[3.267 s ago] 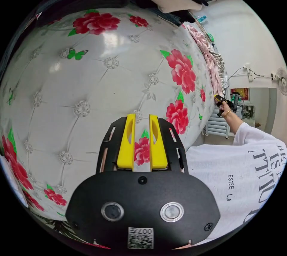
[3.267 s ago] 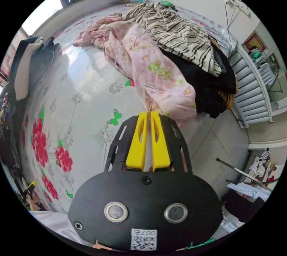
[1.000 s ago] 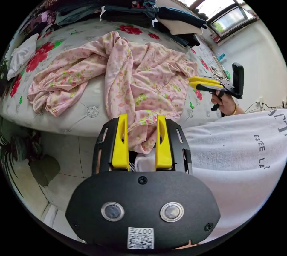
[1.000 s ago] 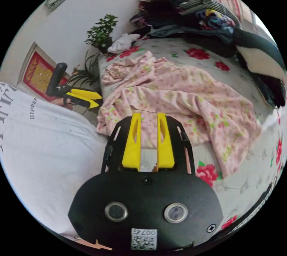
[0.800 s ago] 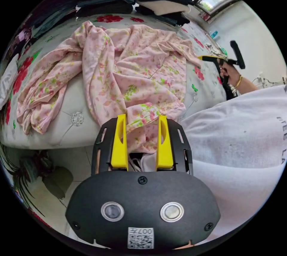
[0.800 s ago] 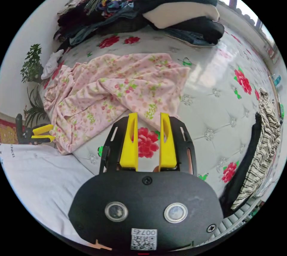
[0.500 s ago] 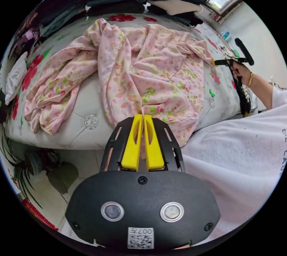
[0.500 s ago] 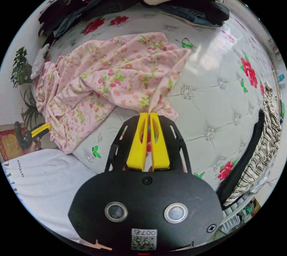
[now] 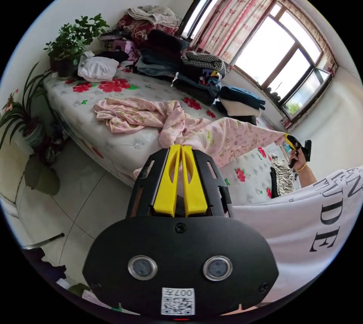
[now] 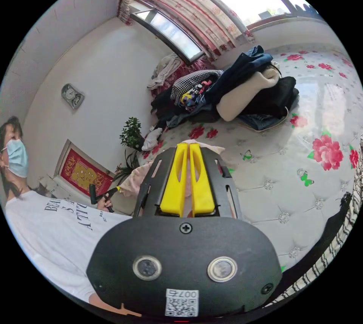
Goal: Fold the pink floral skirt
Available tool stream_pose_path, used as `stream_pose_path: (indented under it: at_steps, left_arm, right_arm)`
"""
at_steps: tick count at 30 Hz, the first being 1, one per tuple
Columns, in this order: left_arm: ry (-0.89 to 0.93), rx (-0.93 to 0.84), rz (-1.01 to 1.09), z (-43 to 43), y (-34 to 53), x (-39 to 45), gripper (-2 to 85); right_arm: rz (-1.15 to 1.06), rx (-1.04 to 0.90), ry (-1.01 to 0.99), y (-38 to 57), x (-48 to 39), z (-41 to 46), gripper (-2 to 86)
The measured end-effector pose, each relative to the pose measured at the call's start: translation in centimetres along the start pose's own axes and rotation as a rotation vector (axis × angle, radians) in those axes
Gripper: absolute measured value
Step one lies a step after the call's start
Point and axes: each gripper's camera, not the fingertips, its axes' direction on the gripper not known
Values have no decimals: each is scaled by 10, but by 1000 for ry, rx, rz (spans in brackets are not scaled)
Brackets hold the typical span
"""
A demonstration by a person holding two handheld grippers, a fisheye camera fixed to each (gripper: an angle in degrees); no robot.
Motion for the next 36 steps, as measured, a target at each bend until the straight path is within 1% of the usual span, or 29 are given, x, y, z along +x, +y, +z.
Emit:
stream_pose_path:
  at_steps: [2, 5, 9, 11, 15, 18, 21, 22, 23, 24, 25, 26, 27, 29, 30, 32, 35, 36]
  left_arm:
    - [-26, 5, -20, -23, 37, 9, -10]
    - [-28, -2, -68, -42, 86, 14, -10]
    - [-67, -36, -108, -56, 130, 24, -10]
    - [-75, -33, -127, -69, 148, 28, -10]
    - [-97, -31, -151, -78, 157, 19, -10]
    - [-96, -29, -206, -64, 145, -12, -10]
    - [-64, -30, -293, -35, 101, -62, -10]
    - [-28, -5, -317, -30, 67, -81, -10]
    - [28, 61, -315, -34, 23, -94, -10]
    - [50, 99, -306, -41, -2, -97, -10]
    - [75, 181, -269, -64, -56, -96, -10]
    - [88, 283, -226, -101, -108, -87, -10]
    - [96, 343, -200, -123, -131, -80, -10]
    - [139, 598, -70, -229, -194, -35, -10]
    - [152, 661, -41, -255, -202, -22, -10]
    - [206, 861, 89, -348, -209, 25, -10]
    - [187, 979, 204, -424, -184, 71, -10]
    - [184, 993, 215, -435, -177, 77, -10]
  right_arm:
    - [-20, -62, 32, 3, 11, -24, -3]
    - [-3, -147, 29, 7, 28, -41, -3]
    - [-43, -257, 22, 10, 29, -51, -3]
    - [-46, -341, 16, 7, 28, -52, -3]
    - [-8, -478, 7, -2, 35, -34, -3]
    - [59, -567, -27, -19, 44, 9, -3]
    - [86, -628, -32, -61, 38, 77, -3]
    - [94, -610, -50, -93, 27, 104, -3]
    - [98, -540, -96, -136, 9, 120, -3]
    - [101, -486, -136, -162, -3, 124, -3]
    - [94, -352, -218, -216, -34, 121, -3]
    - [59, -205, -289, -272, -74, 103, -3]
    - [25, -131, -323, -298, -97, 88, -3]
    - [-172, 140, -414, -378, -196, 7, -3]
    - [-223, 192, -429, -390, -219, -15, -3]
    - [-403, 357, -487, -411, -290, -95, -3]
    - [-536, 443, -576, -399, -331, -167, -3]
    - [-556, 451, -588, -394, -335, -178, -3]
